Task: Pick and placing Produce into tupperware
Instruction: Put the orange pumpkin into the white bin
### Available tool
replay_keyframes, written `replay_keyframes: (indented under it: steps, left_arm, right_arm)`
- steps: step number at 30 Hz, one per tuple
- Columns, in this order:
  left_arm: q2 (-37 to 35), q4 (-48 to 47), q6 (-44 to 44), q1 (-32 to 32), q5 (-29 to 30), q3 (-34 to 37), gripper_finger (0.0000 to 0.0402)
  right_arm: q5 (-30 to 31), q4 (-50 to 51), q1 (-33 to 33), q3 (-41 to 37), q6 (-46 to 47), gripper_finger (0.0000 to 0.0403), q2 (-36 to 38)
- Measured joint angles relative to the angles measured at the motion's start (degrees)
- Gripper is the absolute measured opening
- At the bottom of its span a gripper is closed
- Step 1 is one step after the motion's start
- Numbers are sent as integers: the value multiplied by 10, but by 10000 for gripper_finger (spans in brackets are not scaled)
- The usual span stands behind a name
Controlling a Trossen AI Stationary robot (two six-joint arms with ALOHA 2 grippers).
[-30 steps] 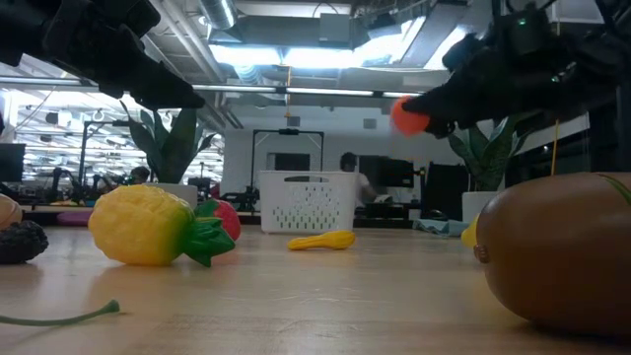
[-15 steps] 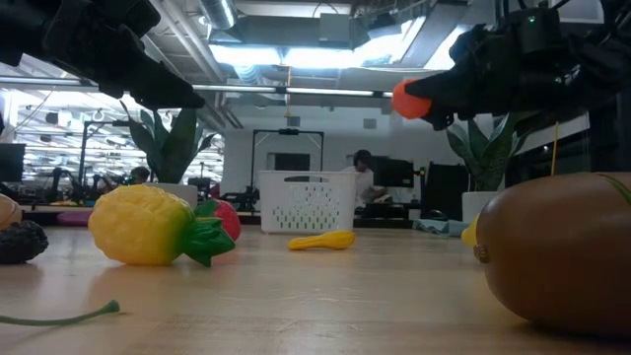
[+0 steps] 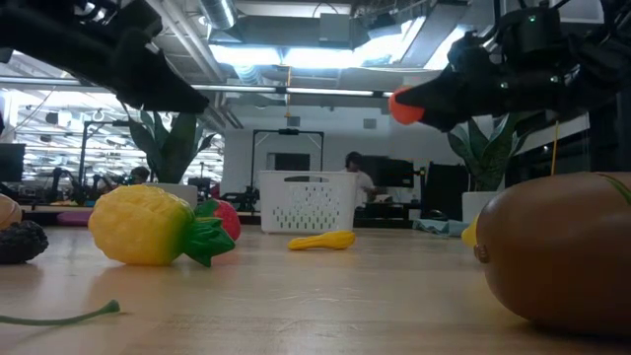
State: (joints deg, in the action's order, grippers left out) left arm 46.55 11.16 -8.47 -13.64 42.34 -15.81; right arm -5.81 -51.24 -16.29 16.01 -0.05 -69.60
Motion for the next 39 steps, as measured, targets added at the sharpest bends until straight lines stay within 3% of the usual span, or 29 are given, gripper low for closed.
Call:
replay_keyframes:
  steps: [5,11,20,25,32,39]
  left_arm:
    - [19,2,-5,34,2,16,226]
    - [31,49,-5,70,1,39,226]
    - [31,50,-1,84,-2,39,226]
    - [31,49,0,84,-3,39,226]
    - [31,48,0,84,-3,39,226]
    - [31,48,0,84,-3,39,226]
  right_arm:
    - [8,-4,0,21,-1,244,-26]
    - [6,-4,-3,94,-17,244,-131]
    - [-16,2,-23,225,-19,244,-263]
    - [-18,15,-34,275,-19,244,-300]
    - [-34,124,-42,310,-17,244,-302]
    - [-48,367,-42,397,-20,244,-302]
